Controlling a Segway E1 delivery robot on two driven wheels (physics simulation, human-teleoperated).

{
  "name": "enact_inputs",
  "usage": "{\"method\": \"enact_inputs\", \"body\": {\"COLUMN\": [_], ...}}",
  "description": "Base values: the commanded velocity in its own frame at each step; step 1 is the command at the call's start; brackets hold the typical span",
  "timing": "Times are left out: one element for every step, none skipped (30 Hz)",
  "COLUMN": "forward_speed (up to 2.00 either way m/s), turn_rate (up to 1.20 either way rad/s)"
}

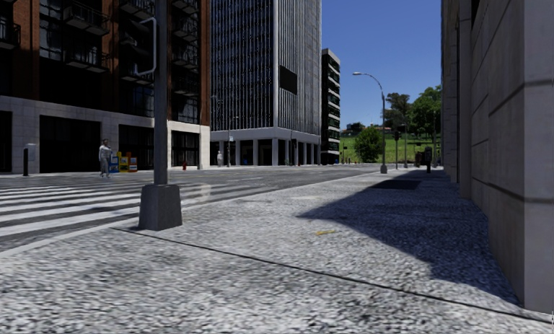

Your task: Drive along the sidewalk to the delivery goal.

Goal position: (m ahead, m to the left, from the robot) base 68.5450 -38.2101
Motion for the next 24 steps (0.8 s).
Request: {"method": "enact_inputs", "body": {"forward_speed": [2.0,2.0,2.0,2.0,2.0,2.0,2.0,2.0,2.0,2.0,2.0,2.0,2.0,2.0,2.0,2.0,2.0,2.0,2.0,2.0,2.0,2.0,2.0,2.0], "turn_rate": [-0.17,-0.24,-0.28,-0.28,-0.31,-0.32,-0.33,-0.33,-0.33,-0.34,-0.35,-0.37,-0.37,-0.41,-0.42,-0.42,-0.42,-0.42,-0.42,-0.42,-0.42,-0.42,-0.42,-0.42]}}
